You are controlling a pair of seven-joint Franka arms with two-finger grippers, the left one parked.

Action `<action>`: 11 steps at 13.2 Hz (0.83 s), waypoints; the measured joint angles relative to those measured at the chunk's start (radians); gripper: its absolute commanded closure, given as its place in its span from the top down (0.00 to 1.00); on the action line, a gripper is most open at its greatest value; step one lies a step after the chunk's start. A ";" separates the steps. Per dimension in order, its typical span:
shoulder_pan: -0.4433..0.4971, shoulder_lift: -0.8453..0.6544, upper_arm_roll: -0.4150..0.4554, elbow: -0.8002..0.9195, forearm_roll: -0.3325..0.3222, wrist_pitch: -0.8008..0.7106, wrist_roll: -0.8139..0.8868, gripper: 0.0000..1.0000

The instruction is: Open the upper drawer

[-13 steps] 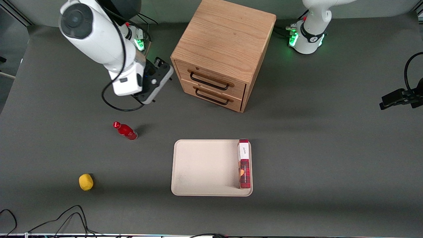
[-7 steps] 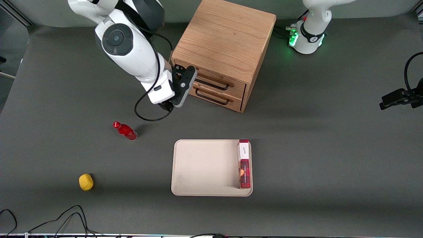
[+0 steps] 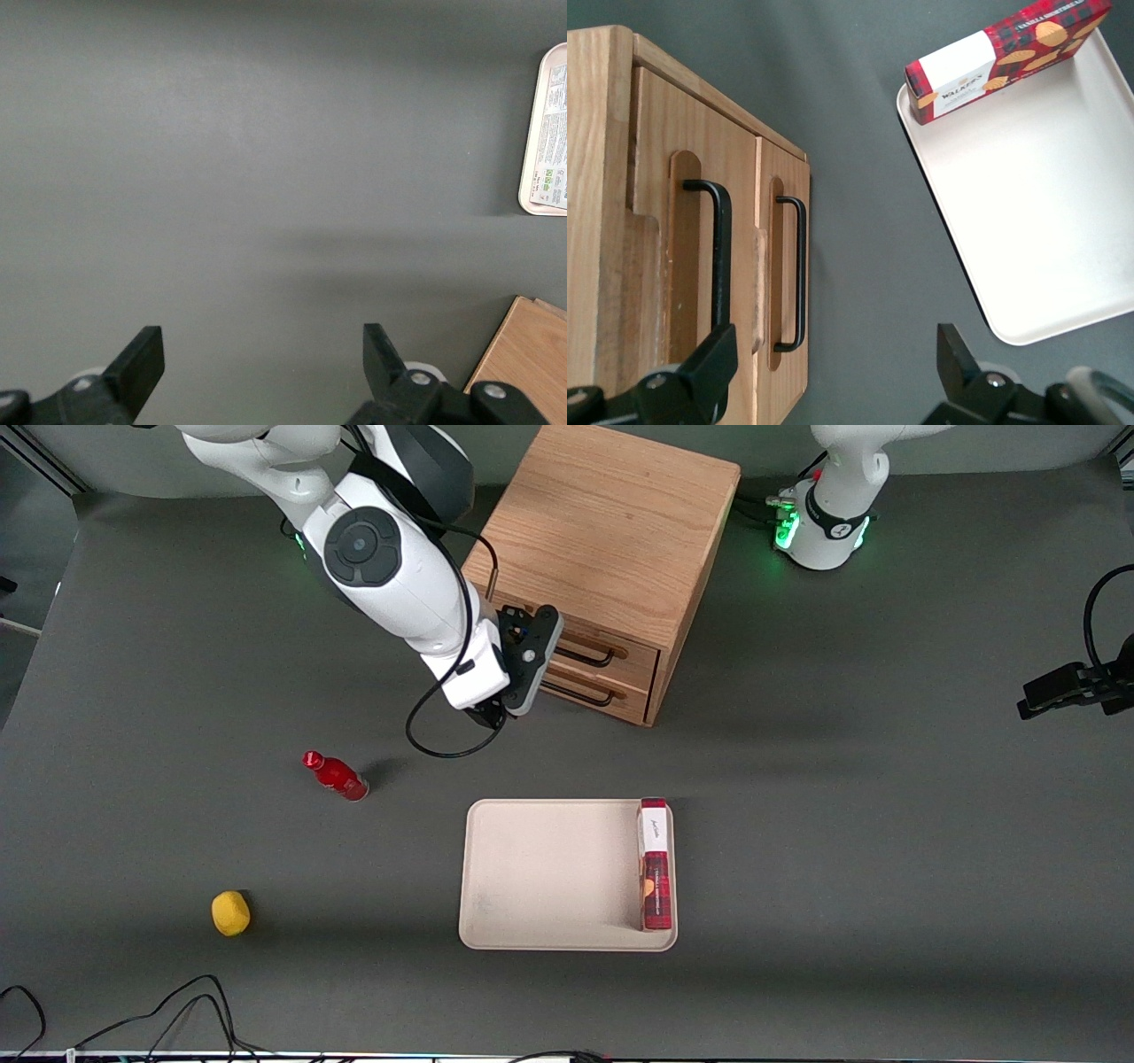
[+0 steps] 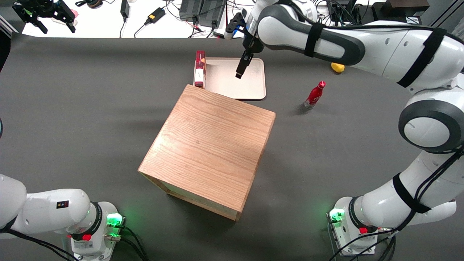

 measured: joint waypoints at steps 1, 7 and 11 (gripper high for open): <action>0.008 0.008 0.003 -0.007 -0.001 0.018 -0.001 1.00; 0.030 0.013 0.005 -0.097 -0.002 0.112 -0.001 1.00; 0.030 0.012 0.022 -0.122 -0.002 0.112 0.000 1.00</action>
